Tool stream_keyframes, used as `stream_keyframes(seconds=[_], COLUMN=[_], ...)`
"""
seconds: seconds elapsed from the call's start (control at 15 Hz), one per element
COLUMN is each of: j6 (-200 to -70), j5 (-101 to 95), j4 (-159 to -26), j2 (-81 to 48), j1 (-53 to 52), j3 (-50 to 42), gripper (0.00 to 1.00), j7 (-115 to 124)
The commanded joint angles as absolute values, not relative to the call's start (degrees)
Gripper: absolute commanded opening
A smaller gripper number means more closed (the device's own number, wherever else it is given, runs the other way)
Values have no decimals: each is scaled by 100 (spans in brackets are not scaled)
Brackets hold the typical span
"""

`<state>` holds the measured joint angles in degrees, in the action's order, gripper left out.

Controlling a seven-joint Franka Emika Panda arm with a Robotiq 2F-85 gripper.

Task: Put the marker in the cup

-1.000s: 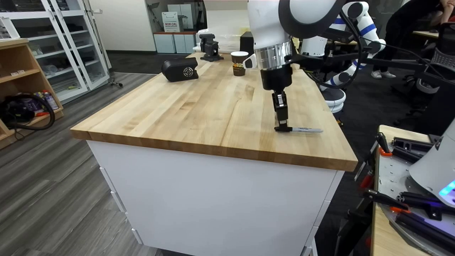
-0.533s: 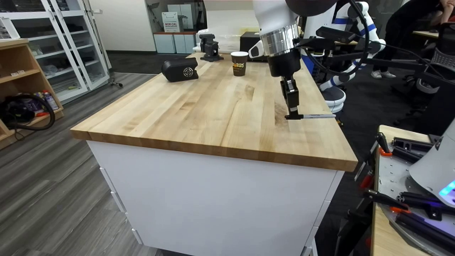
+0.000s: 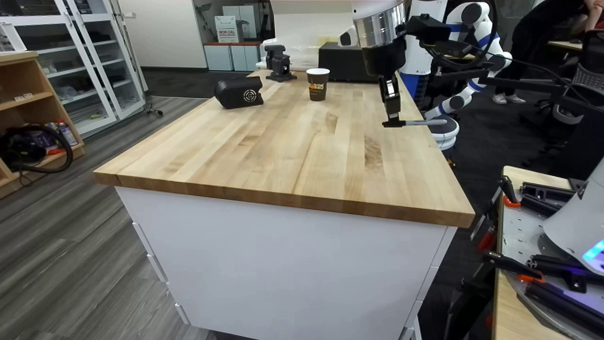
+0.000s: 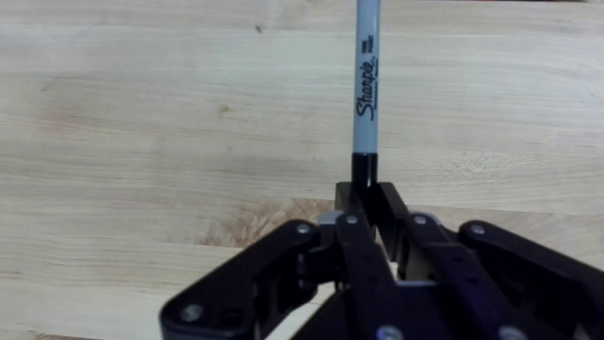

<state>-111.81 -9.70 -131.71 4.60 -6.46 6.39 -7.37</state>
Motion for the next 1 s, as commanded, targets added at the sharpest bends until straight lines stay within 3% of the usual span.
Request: stream_keyframes(seconds=[0.0,0.6,0.67,0.87,0.93], j6=[-11321,-11624,-11727,-11723,-11723], j5=[-1132,-1483,-1386,-1401,-1401], j4=[-13099,-12529,-12657,-12600,-12598], j2=[781,755,768,752,749], j1=[-462,-55,-85,-68,-69], j3=[479,111,142,112,113], gripper=[7,6,14,14,5], j7=[-201,-335,-217,-263,-264])
